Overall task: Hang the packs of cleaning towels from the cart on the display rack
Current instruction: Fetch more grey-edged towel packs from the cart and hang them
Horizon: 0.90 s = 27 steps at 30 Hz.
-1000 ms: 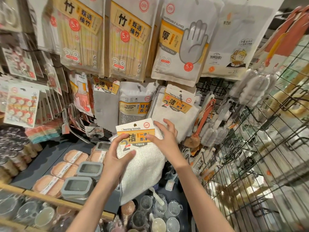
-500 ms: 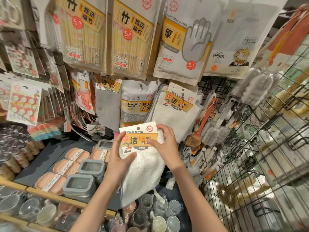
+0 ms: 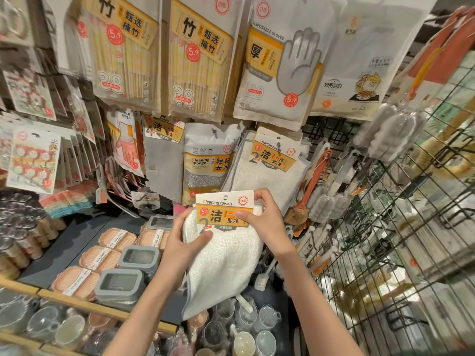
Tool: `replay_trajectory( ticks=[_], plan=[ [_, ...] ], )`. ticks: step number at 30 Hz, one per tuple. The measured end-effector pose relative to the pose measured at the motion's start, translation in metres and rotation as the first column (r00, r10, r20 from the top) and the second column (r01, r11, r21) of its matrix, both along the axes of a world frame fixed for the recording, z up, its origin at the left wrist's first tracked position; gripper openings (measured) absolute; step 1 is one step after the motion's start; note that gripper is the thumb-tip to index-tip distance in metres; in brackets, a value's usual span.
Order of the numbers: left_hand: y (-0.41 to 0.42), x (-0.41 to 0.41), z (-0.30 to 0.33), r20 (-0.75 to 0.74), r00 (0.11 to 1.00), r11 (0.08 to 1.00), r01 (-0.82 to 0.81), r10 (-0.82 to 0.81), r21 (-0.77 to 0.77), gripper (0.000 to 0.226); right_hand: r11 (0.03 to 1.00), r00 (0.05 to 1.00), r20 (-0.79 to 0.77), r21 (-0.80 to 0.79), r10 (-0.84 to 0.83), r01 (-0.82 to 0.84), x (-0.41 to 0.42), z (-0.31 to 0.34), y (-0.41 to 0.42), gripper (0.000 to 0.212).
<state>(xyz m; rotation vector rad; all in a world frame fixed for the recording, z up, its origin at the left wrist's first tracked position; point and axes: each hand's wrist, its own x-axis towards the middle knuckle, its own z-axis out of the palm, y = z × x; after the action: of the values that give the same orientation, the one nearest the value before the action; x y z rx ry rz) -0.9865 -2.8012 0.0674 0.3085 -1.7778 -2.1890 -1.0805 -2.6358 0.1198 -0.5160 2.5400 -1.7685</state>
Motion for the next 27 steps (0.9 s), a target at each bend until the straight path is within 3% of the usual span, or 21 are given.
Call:
replay_trajectory(
  ticks=[7,12,22,27],
  plan=[
    [-0.001,-0.001,0.007,0.025,1.0,0.995,-0.018,0.016,0.099,0.041,0.987,0.995,-0.032,-0.13,-0.094,0.089,-0.007,0.007,0.012,0.03],
    [-0.002,-0.005,0.004,0.002,0.999,0.998,-0.041,0.041,0.05,0.03,0.983,0.99,-0.066,-0.146,-0.122,0.112,-0.014,0.014,0.019,0.031],
    [-0.002,-0.01,0.013,-0.06,0.995,0.986,-0.066,0.076,0.153,0.03,0.955,0.959,-0.12,-0.184,-0.256,0.232,-0.039,0.034,0.04,0.034],
    [-0.002,-0.013,0.02,-0.127,0.988,0.992,-0.069,0.082,0.102,0.03,0.935,0.944,-0.144,-0.246,-0.297,0.256,-0.05,0.047,0.043,0.037]
  ],
)
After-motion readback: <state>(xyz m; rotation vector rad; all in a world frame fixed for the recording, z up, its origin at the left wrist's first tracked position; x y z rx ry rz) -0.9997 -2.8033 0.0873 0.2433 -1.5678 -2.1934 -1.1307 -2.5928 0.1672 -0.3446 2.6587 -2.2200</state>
